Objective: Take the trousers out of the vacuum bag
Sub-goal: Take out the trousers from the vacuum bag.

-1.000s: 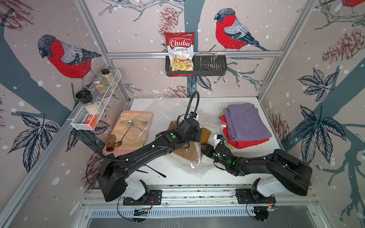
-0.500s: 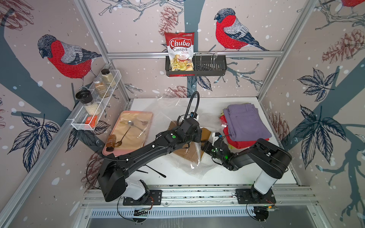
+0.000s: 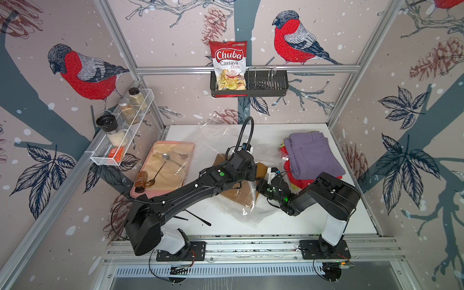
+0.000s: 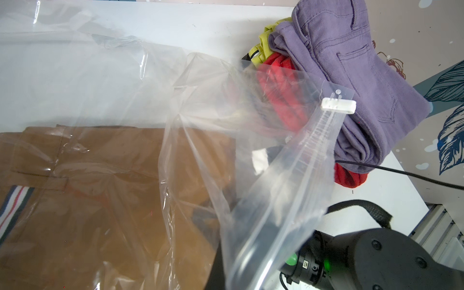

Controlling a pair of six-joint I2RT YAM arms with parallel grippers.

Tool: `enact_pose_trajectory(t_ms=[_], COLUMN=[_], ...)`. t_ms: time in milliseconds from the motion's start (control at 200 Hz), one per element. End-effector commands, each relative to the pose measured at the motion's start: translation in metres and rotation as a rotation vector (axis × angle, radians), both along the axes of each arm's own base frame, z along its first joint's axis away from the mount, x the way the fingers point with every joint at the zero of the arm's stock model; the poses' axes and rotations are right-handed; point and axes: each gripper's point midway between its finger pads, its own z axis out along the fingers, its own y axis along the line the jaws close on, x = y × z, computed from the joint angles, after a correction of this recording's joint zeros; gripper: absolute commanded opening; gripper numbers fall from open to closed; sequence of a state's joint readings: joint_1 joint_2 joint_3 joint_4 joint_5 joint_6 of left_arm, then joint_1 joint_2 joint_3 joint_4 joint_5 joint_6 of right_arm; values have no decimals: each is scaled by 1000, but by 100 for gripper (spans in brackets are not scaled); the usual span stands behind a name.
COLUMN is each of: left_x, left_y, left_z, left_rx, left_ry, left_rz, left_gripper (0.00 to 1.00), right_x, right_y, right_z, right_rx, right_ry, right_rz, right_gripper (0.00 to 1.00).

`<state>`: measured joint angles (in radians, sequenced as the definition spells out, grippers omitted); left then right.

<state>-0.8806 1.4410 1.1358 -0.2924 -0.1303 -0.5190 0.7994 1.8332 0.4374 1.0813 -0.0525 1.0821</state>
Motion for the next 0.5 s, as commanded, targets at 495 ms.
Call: enact_pose_trajectory(t_ms=[495], left_x=[1], left_y=[-6], left_z=[0], left_rx=[-40], left_ry=[-16], left_rz=[-15], left_gripper=[0], right_x=[1], right_y=[3], right_z=[18], right_rx=[15], right_ry=[-40], right_rz=[14], right_gripper=[28])
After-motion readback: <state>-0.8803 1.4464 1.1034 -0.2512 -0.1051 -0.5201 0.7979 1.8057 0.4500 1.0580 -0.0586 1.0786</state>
